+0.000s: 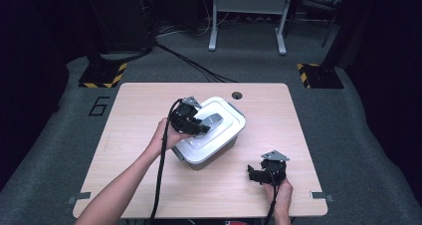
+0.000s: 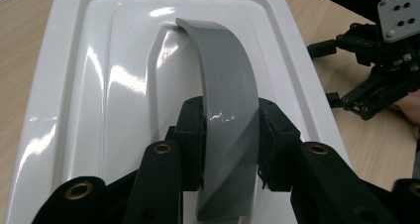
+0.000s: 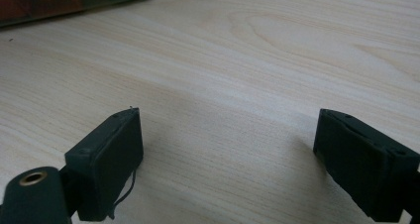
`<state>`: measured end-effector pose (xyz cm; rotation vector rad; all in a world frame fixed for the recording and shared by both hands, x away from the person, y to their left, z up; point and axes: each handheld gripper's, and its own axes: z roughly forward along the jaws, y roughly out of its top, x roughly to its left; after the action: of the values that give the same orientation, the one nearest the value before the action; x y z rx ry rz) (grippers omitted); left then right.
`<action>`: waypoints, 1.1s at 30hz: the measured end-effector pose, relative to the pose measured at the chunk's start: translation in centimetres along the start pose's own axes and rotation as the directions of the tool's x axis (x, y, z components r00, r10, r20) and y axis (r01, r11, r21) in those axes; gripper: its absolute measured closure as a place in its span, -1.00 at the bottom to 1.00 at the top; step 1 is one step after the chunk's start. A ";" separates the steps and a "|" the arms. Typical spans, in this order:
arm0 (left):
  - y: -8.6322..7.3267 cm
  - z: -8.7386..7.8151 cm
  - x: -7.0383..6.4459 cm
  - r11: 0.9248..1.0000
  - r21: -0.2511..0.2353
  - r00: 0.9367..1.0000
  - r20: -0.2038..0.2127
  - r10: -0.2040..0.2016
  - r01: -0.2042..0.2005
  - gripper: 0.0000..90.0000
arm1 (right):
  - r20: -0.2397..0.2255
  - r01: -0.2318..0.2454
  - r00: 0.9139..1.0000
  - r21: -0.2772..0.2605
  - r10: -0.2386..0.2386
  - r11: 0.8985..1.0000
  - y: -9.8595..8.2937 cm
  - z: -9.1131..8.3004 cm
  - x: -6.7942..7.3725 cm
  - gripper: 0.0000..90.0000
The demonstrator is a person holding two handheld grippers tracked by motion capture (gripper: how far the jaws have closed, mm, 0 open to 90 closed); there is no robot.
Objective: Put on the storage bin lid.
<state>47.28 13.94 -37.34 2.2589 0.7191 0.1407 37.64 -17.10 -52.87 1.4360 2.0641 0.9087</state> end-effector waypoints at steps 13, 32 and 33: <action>0.2 0.1 0.4 0.999 -0.019 0.999 -0.007 -0.037 0.036 -0.15 | 0.003 0.002 1.000 0.001 -0.002 1.000 0.0 0.0 0.0 -0.75; -1.0 -6.3 1.7 0.991 -0.117 0.992 -0.095 -0.080 0.069 -0.71 | 0.000 -0.001 1.000 0.002 0.001 1.000 0.0 0.0 0.0 -0.75; -1.3 -6.8 1.9 0.991 -0.116 0.991 -0.106 -0.077 0.065 -0.71 | -0.001 -0.005 1.000 0.000 0.005 1.000 0.0 0.0 0.0 -0.75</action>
<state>46.15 19.96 -33.56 2.1282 0.8285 0.2663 37.66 -17.09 -52.86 1.4415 2.0623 0.9120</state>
